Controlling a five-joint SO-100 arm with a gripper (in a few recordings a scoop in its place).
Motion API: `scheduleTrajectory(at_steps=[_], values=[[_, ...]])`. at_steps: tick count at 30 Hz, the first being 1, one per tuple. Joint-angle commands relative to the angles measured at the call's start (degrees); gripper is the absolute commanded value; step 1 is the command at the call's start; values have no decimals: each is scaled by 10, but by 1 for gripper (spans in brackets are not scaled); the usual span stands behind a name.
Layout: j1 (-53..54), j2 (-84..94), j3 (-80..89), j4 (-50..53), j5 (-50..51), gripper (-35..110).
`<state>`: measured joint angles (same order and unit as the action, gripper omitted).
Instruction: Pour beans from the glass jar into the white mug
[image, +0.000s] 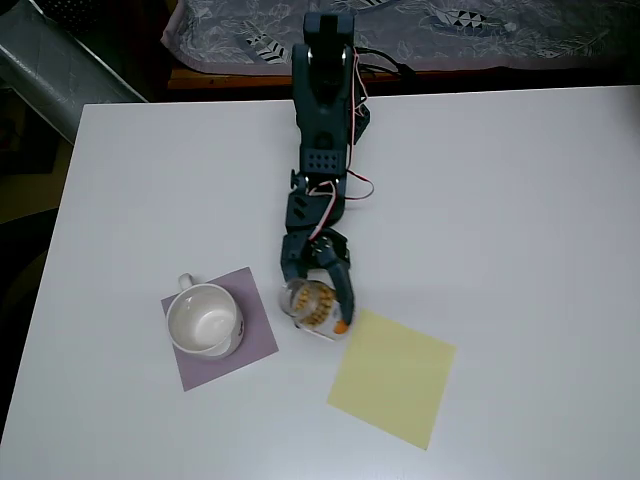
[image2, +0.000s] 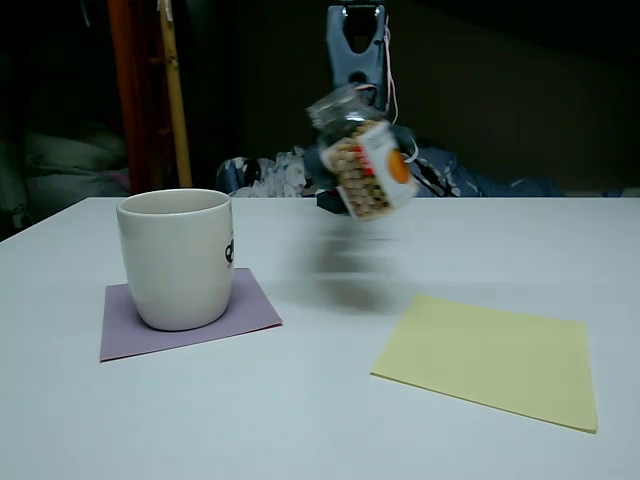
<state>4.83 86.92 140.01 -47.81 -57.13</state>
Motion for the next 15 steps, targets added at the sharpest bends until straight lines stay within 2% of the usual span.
scheduleTrajectory(at_steps=[1,4,8,15], values=[[10,98,7,83,89,0],[4,117,-1,147,149,0],[10,107,-11,177,215,0],[38,34,-53,178,233,0]])
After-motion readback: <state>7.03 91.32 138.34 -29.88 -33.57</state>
